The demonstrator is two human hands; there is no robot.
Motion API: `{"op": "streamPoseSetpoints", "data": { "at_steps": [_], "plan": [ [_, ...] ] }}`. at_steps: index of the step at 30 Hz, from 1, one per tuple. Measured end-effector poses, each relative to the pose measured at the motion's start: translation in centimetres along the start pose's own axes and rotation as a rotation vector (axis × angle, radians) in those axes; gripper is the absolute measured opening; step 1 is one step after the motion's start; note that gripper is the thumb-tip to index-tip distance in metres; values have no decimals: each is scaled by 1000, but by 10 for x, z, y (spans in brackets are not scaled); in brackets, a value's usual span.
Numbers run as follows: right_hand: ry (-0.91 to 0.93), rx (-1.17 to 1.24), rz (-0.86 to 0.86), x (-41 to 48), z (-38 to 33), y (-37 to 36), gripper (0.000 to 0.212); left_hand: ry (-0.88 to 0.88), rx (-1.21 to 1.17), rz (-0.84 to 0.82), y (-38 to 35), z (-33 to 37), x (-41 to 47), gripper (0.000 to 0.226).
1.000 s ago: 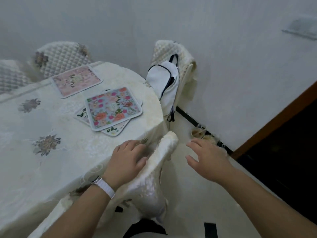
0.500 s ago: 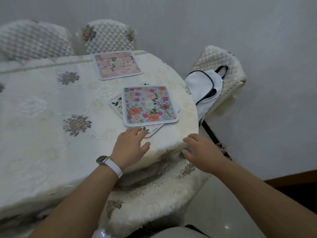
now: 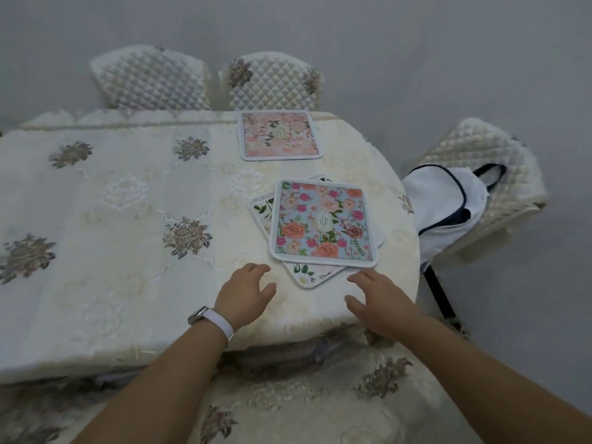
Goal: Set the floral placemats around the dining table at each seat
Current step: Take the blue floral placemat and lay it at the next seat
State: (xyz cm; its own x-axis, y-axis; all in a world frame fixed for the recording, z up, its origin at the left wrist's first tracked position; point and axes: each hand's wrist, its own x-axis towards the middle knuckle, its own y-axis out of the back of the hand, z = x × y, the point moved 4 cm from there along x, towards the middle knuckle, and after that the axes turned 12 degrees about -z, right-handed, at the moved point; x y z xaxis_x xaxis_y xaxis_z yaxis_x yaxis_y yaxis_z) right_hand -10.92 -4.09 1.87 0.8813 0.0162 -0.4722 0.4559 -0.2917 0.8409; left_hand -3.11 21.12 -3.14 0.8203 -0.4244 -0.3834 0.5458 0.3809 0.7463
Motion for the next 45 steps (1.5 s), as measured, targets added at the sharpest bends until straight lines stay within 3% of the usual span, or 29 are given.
{"op": "streamPoseSetpoints", "data": {
  "at_steps": [14, 24, 30, 34, 37, 45],
  "plan": [
    [33, 41, 32, 125, 104, 9, 43, 259, -179, 109, -13, 31, 113, 38],
    [20, 312, -6, 183, 137, 13, 52, 477, -197, 159, -6, 29, 161, 52],
    [-103, 597, 52, 201, 141, 22, 63, 546, -282, 239, -3, 23, 178, 61],
    [-220, 855, 119, 212, 149, 29, 73, 573, -413, 336, 2, 38, 176, 34],
    [-212, 938, 78, 212, 153, 27, 64, 573, -426, 329, -5, 41, 173, 18],
    [-110, 961, 45, 204, 142, 28, 50, 538, -521, 415, -12, 54, 147, 19]
  ]
}}
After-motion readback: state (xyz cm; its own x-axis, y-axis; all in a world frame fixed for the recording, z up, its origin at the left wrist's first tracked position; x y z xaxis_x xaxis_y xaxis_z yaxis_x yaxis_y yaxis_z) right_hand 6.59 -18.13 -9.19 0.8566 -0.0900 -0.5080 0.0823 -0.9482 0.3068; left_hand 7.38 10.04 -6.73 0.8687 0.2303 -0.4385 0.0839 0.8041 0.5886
